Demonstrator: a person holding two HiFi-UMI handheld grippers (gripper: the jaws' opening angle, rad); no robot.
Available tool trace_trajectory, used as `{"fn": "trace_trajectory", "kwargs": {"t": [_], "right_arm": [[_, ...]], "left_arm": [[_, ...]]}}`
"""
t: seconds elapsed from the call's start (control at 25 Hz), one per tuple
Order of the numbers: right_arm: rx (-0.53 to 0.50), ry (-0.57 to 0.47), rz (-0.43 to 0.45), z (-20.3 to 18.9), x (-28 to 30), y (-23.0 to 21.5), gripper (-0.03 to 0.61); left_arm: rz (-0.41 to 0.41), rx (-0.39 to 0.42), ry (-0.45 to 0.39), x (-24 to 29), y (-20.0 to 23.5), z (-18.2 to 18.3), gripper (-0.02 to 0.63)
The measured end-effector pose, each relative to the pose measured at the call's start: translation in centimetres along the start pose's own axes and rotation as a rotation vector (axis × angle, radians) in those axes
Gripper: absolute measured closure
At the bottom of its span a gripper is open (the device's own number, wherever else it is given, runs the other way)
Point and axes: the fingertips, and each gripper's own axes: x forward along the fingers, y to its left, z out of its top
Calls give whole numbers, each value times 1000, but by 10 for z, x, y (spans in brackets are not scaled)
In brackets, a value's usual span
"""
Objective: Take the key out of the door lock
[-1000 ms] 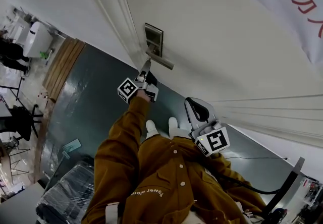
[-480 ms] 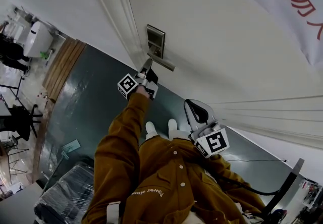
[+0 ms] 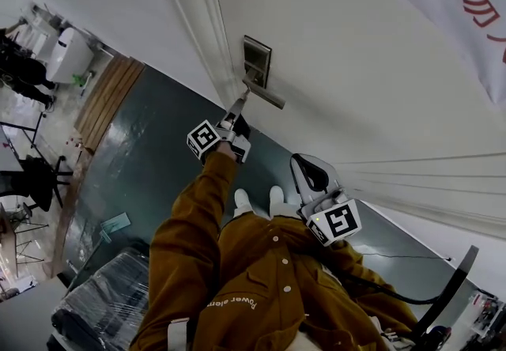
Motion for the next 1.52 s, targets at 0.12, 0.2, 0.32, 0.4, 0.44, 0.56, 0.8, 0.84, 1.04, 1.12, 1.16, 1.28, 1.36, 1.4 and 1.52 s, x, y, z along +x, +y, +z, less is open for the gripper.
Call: {"fn": "trace_trajectory", "kwargs": {"t": [0.12,0.2,0.32,0.4,0.44,0.56,0.8,0.84,1.04,1.12,1.16,1.28,1.36,1.4,1.52], "right_arm": [[-2,-2,29,-1,6,9,572],[-5,-4,45,-1,9,14,572],[-6,-9,61,1,13,19,572],[-2,-12,70,3,15,21,572],[1,-15,72,4,15,22,572],[3,-22,73,7,18,21,572],[-32,-18,30,6,23,7,574],[-33,-19,27,6,24,6,574],[-19,-29,45,9,29,7,574],[-17,-32,51,9,30,8,574],[-16,-32,54,9,31,9,574],[-15,-31,57,8,31,12,574],[-16,-33,56,8,30,12,574],[-16,-35,55,8,30,12,574],[-11,-34,51,8,29,13,574]], "left_arm": [[31,84,13,-22,-9,-1,594],[68,196,31,-43,-18,-5,594],[110,472,64,-77,-52,-18,594],[116,694,85,-98,-84,-29,594],[120,811,96,-107,-100,-36,594],[125,1077,110,-126,-144,-58,594],[154,1300,72,-139,-196,-92,594],[153,1302,69,-139,-200,-95,594],[158,1287,89,-138,-200,-108,594],[157,1273,98,-140,-199,-110,594],[160,1266,101,-140,-199,-110,594],[166,1259,99,-144,-200,-111,594],[165,1263,99,-145,-200,-111,594],[166,1265,102,-145,-201,-111,594],[165,1250,109,-146,-199,-114,594]]}}
